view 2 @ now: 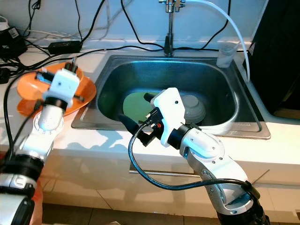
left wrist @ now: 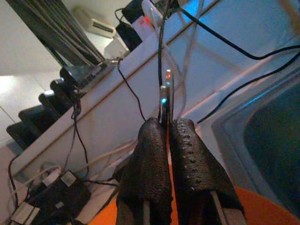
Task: Kitchen organization
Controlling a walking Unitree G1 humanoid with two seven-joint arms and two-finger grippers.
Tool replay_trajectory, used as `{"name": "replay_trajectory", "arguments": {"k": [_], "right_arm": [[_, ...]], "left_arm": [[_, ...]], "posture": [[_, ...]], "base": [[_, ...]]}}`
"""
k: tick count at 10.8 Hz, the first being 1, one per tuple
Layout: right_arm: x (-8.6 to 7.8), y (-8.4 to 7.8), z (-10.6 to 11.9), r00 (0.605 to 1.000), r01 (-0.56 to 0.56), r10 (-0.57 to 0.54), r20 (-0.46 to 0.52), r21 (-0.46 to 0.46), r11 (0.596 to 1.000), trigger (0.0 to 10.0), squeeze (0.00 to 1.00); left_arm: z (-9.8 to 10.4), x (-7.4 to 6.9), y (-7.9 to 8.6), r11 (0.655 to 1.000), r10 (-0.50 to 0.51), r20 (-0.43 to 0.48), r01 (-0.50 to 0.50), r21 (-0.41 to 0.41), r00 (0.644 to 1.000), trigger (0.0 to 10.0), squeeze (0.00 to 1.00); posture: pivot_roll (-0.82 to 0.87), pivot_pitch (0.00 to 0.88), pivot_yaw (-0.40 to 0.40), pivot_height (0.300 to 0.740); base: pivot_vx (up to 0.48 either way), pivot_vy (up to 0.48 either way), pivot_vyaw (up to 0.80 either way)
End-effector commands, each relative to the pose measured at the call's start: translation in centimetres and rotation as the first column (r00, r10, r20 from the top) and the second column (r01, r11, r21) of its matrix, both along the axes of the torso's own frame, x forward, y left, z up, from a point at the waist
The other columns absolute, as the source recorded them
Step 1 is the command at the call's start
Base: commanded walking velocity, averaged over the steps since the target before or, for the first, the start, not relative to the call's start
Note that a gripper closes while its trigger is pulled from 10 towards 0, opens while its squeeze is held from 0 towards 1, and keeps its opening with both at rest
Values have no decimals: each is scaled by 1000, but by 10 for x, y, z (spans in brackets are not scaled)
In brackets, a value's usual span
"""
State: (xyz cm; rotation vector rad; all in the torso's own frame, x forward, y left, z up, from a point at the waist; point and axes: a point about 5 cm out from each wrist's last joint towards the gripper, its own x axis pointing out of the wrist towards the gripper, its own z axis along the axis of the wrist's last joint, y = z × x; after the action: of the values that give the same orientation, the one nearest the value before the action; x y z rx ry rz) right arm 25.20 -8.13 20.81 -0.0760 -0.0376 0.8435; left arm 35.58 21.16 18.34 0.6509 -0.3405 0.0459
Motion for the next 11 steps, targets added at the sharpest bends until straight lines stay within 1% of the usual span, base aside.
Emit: {"name": "replay_trajectory", "arguments": {"k": [1, 2, 3, 4, 8, 11], "right_arm": [[1, 0, 2, 1000, -5, 5, 14, -4, 1000, 10000, 0], [1, 0, 1, 1000, -6, 6, 12, -4, 1000, 10000, 0], [0, 0, 1, 1000, -12, 12, 8, -5, 1000, 10000, 0], [0, 1, 0, 1000, -27, 27, 1, -6, 1000, 10000, 0], [-3, 3, 0, 997, -73, 73, -15, 5, 997, 10000, 0], [-5, 5, 1, 995, -94, 95, -20, 26, 995, 10000, 0]], "left_arm": [[-1, -2, 7, 999, 25, -12, -25, -24, 1000, 0, 1000], [-4, -5, 10, 999, 22, -26, -23, -25, 999, 0, 1000], [-8, -9, 11, 999, 20, -40, -21, -28, 999, 8941, 1000], [-10, -12, 10, 999, 17, -49, -19, -38, 999, 10000, 1000], [-9, -15, 7, 999, 8, -58, -11, -51, 998, 10000, 1000], [-5, -20, 4, 997, -25, -59, 21, -68, 998, 10000, 1000]], "posture": [[-97, 0, 56, 740], [-97, 0, 56, 740], [-87, 0, 51, 740], [-82, 0, 48, 740], [-81, 0, 45, 740], [-77, 0, 47, 740]], "base": [[0, 0, 0], [0, 0, 0], [0, 0, 0], [0, 0, 0], [0, 0, 0], [0, 0, 0]]}}
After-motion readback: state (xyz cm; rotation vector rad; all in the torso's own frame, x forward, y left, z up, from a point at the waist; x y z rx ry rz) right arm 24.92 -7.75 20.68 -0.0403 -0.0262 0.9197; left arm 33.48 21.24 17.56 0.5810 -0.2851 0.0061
